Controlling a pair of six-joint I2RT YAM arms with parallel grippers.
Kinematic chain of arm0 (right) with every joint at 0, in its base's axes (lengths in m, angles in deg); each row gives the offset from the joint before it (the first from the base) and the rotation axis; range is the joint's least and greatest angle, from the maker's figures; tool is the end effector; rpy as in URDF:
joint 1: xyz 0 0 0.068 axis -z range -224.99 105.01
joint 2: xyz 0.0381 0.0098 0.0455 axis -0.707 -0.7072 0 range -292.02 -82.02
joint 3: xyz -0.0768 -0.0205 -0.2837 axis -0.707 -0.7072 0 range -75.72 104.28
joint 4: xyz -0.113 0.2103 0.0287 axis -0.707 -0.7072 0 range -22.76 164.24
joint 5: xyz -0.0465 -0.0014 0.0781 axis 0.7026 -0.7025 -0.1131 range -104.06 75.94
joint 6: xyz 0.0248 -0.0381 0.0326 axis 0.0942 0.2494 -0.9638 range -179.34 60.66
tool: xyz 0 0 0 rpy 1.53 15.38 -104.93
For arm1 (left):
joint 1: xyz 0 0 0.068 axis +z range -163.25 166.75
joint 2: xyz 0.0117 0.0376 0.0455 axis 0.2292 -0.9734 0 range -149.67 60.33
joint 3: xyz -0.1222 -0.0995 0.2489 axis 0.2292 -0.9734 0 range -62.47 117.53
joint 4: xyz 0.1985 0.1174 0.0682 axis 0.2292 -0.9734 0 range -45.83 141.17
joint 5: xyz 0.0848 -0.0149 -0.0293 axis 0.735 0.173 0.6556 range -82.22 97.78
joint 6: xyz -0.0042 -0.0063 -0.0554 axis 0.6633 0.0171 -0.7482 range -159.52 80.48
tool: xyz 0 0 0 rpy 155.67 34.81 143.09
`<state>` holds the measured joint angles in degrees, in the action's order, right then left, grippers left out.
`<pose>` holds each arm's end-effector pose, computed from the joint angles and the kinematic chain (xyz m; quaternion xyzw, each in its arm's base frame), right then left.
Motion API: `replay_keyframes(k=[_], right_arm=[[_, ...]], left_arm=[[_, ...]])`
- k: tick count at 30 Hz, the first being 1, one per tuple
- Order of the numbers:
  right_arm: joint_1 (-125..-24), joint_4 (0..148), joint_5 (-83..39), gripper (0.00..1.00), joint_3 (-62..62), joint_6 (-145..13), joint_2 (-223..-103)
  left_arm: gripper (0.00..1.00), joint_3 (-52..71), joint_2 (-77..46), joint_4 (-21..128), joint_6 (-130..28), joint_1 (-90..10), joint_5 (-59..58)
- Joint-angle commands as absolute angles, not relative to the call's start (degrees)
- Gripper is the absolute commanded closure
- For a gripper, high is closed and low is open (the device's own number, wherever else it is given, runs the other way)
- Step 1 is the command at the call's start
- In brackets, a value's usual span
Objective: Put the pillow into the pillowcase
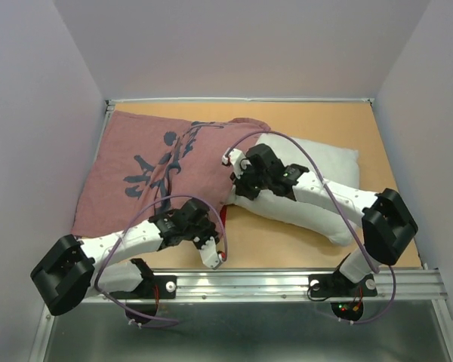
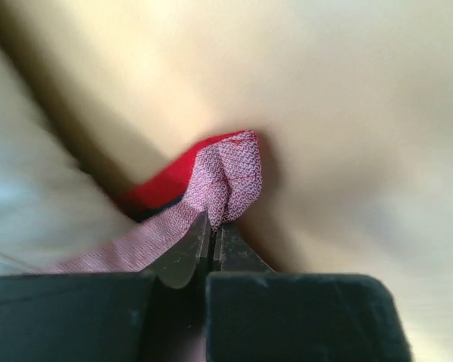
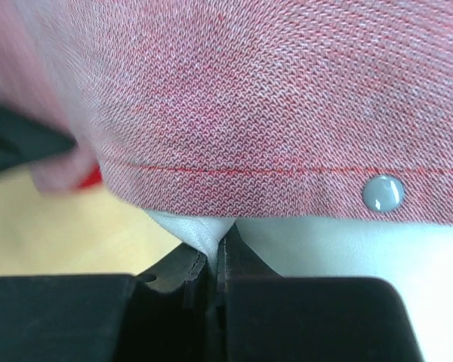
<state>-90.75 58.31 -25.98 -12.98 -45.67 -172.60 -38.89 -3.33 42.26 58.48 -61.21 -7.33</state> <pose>0.2234 0.2408 0.2719 -0.4888 0.7742 0.1997 0.3489 0.1096 -0.1366 0.1889 0.9013 0.2278 0.0352 0.3667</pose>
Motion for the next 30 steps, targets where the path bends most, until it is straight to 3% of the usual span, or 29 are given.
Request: replay_keyframes(k=[1,10,18,19,21,22,25,28,29,30], right_arm=[[-89.21,59.38,-36.72,0.99,-4.20,-54.75,-171.05],[-85.08,58.59,-45.96,1.00,8.65,-69.09,-178.78],[-84.63,71.85,-49.92,0.99,-13.48,-78.67,-181.95],[-84.63,73.08,-50.44,0.99,-14.80,-80.59,-181.86],[-84.46,73.71,-51.23,0.99,-15.87,-81.75,-182.21],[-84.11,73.71,-51.41,0.99,-15.52,-82.54,-182.56],[-83.67,73.71,-53.77,1.00,-14.73,-84.82,-183.27],[-83.58,73.71,-55.81,0.83,-15.43,-85.88,-181.08],[-82.88,73.62,-55.37,0.65,-15.52,-85.62,-179.42],[-82.27,71.97,-54.67,0.56,-15.43,-85.27,-177.83]], left_arm=[[1.00,-28.74,-2.16,40.45,52.02,-66.75,-15.22],[1.00,5.53,-12.34,38.43,31.69,-77.58,-21.66],[0.99,-2.95,-7.79,39.47,26.25,-80.57,-20.35],[0.87,-3.49,-6.65,40.18,21.88,-80.48,-19.21],[0.73,-1.57,-4.36,41.41,6.04,-80.48,-16.76],[0.57,1.66,-3.75,41.33,-0.60,-80.40,-11.61],[0.53,10.00,-4.09,33.46,-19.79,-75.60,-3.74],[0.51,13.64,-3.57,28.77,-29.91,-68.03,-3.12],[0.49,13.82,-2.69,26.93,-35.07,-65.39,-3.12],[0.47,13.30,-2.42,26.04,-36.95,-60.49,-2.86]])
